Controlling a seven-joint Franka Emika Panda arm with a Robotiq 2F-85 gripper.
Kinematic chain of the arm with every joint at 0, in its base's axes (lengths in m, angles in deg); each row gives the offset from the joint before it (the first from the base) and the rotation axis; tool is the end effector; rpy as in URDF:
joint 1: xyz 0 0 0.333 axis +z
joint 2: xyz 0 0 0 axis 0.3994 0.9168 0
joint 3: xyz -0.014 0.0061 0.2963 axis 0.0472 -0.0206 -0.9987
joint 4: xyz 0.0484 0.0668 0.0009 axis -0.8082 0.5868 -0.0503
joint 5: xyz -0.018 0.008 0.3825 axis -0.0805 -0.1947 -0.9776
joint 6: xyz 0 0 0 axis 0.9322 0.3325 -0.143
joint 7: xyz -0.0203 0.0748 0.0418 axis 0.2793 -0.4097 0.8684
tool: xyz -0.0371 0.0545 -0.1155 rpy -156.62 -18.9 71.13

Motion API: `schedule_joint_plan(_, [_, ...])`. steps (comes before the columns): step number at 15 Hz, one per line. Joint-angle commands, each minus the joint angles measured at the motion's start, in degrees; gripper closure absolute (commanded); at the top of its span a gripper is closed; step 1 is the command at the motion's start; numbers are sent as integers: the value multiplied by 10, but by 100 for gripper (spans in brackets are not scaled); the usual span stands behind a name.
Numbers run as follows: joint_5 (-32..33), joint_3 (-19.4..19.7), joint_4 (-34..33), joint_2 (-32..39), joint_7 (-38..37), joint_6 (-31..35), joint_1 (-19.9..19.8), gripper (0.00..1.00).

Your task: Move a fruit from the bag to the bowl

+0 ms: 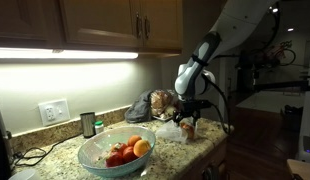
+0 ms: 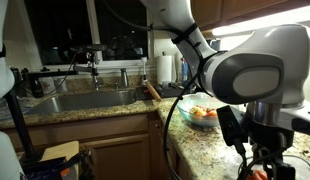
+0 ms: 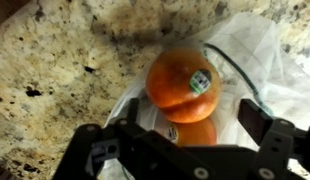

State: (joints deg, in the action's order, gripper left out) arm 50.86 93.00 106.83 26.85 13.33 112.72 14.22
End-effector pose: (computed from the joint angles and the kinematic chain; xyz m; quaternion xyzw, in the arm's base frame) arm 0.5367 -0.2490 0.2086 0.9147 -0.3970 0.0705 0.0290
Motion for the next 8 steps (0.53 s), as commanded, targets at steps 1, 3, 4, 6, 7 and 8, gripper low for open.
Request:
schedule_joint_plan(1, [21, 15, 26, -37, -26, -15, 16, 0])
schedule_joint_plan(3, [23, 15, 30, -45, -26, -14, 18, 0])
schedule_joint_plan(4, [25, 15, 32, -50, -26, -13, 19, 0])
schedule_joint_plan(6, [31, 16, 35, -58, -29, -17, 21, 0])
schedule_joint_plan(7, [36, 18, 38, -63, -32, -21, 22, 0])
schedule_joint_plan(8, [41, 19, 39, -67, -36, -26, 23, 0])
